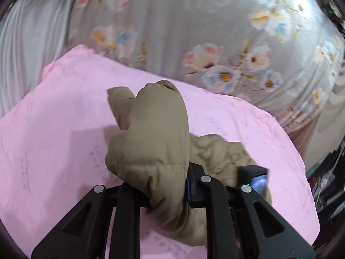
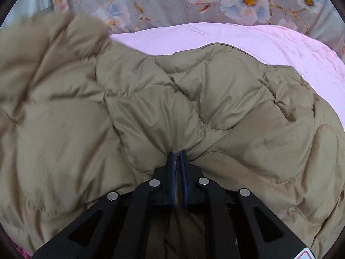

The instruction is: Fold large clothes

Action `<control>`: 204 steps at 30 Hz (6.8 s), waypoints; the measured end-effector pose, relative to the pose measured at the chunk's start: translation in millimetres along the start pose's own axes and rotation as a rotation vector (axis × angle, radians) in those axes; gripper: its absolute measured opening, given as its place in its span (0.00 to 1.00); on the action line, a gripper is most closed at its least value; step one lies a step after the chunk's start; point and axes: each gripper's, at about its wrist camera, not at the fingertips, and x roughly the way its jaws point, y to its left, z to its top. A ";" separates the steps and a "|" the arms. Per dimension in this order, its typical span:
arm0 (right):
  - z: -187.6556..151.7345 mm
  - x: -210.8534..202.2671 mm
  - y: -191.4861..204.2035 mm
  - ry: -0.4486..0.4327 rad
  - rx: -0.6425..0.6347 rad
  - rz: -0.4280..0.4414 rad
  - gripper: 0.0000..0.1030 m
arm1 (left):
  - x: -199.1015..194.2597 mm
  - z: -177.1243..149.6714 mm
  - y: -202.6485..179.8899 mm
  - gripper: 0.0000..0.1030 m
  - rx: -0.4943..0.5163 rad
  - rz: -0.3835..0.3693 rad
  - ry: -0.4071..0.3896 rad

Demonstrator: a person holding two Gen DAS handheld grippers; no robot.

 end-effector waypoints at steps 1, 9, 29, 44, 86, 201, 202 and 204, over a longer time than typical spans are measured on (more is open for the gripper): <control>0.2 2.1 2.9 0.000 -0.012 -0.003 0.10 | 2.6 1.5 -9.8 0.15 0.018 -0.011 0.001; -4.5 -57.3 -51.5 0.016 0.089 0.157 0.05 | 15.6 11.2 -67.5 0.12 0.159 -0.032 0.009; -89.2 -110.5 -138.7 0.031 0.279 0.313 0.05 | 72.7 -73.7 -188.9 0.12 0.409 -0.158 0.247; -44.7 -214.9 -188.2 -0.200 0.275 -0.051 0.17 | 33.3 -116.5 -183.0 0.72 0.381 -0.280 0.350; -31.0 -183.8 -200.8 -0.169 0.364 -0.078 0.12 | 99.0 -115.5 -106.4 0.81 0.281 0.061 0.481; 36.9 -12.8 -286.3 -0.040 0.462 -0.079 0.13 | 289.6 -27.2 -178.8 0.00 0.354 0.205 0.294; 36.9 -12.7 -286.6 -0.040 0.462 -0.079 0.13 | 289.8 -27.8 -179.2 0.00 0.355 0.209 0.292; 37.3 -11.7 -286.6 -0.040 0.462 -0.082 0.13 | 290.4 -29.0 -180.4 0.00 0.363 0.220 0.285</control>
